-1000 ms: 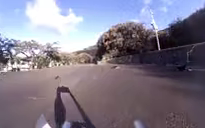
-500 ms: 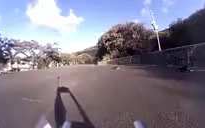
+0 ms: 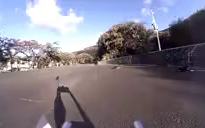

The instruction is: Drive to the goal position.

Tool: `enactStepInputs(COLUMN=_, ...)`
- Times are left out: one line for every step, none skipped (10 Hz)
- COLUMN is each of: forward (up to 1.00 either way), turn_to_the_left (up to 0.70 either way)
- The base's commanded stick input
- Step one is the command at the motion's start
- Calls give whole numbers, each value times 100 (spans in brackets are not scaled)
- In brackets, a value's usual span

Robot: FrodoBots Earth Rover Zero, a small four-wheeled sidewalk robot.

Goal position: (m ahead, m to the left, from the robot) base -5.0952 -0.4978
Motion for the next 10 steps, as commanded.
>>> enactStepInputs(forward=6, turn_to_the_left=3)
enactStepInputs(forward=6, turn_to_the_left=3)
enactStepInputs(forward=6, turn_to_the_left=3)
enactStepInputs(forward=6, turn_to_the_left=3)
enactStepInputs(forward=6, turn_to_the_left=3)
enactStepInputs(forward=6, turn_to_the_left=3)
enactStepInputs(forward=6, turn_to_the_left=3)
enactStepInputs(forward=6, turn_to_the_left=3)
enactStepInputs(forward=6, turn_to_the_left=3)
enactStepInputs(forward=6, turn_to_the_left=3)
